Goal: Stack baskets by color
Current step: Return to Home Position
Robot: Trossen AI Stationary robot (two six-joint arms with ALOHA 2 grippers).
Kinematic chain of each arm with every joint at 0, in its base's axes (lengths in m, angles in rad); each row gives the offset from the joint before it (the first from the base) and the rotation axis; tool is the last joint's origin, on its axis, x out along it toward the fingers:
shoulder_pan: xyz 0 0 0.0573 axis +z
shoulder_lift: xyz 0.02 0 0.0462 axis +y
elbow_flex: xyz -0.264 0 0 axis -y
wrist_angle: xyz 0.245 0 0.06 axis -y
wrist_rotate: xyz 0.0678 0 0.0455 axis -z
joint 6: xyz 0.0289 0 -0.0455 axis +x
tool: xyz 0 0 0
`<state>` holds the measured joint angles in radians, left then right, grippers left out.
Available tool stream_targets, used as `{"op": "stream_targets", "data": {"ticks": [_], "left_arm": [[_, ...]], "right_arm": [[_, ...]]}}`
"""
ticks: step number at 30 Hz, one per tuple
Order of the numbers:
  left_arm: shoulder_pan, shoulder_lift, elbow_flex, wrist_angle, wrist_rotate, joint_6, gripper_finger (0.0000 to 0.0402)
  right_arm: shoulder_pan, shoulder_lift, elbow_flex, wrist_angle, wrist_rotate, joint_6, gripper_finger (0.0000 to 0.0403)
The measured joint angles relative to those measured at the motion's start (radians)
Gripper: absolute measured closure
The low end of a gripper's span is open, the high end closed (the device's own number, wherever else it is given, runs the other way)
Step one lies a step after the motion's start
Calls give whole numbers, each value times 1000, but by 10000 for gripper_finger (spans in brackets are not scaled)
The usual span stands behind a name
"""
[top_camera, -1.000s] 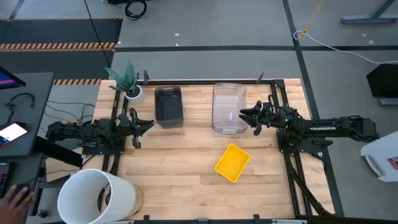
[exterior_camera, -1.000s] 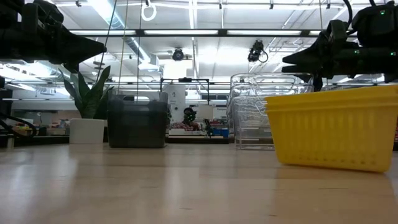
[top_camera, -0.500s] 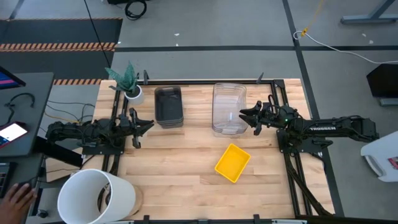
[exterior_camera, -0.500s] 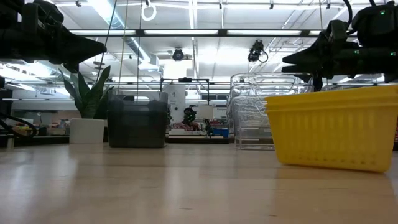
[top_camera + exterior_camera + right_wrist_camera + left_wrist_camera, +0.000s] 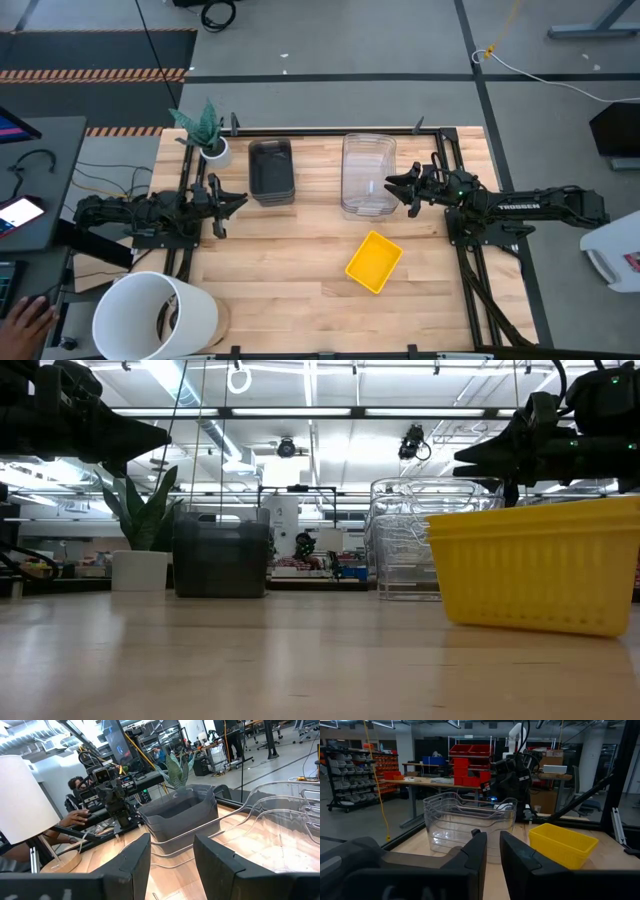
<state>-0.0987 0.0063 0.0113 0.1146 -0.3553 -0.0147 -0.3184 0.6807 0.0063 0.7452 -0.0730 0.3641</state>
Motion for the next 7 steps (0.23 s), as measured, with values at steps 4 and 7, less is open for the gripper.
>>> {"op": "stream_targets", "data": {"ticks": [4,7], "left_arm": [[0,0,0,0,0,0,345],[0,0,0,0,0,0,348]], "right_arm": [[0,0,0,0,0,0,248],[0,0,0,0,0,0,248]]}}
